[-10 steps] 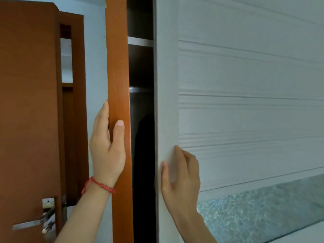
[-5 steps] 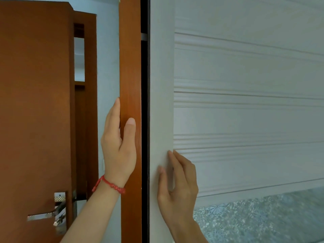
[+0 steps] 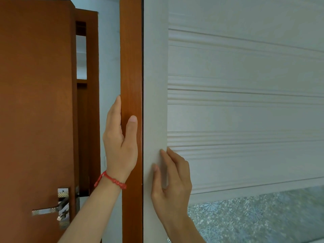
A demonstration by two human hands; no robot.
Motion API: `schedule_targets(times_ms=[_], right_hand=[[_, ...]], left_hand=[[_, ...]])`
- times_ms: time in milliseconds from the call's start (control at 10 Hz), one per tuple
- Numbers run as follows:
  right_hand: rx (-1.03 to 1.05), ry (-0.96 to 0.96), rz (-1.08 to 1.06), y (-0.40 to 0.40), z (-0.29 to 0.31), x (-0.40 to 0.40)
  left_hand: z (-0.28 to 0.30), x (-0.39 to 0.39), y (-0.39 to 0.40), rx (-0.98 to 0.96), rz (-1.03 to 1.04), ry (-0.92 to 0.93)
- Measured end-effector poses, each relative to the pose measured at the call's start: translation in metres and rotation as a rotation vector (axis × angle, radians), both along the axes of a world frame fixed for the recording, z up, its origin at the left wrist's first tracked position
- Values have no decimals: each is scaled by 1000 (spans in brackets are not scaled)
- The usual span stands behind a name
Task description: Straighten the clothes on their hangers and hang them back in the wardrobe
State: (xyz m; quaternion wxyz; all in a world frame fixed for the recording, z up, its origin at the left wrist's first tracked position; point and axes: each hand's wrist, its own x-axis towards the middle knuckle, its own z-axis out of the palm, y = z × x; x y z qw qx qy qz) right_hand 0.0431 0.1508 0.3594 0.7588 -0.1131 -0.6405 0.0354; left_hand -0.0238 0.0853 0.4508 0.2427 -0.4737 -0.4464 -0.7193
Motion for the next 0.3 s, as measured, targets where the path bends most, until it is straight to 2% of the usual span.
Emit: schedule_targets(times_ms=[100, 200, 300], right_hand=[[9, -34, 22, 4, -1, 3], [-10, -157, 132, 6, 2, 16], [-129, -218, 388, 6, 24, 51]], left_hand=[[1, 0, -1, -4, 7, -7], [1, 3, -4, -22, -21, -20], [7, 0, -16, -1, -120, -90]])
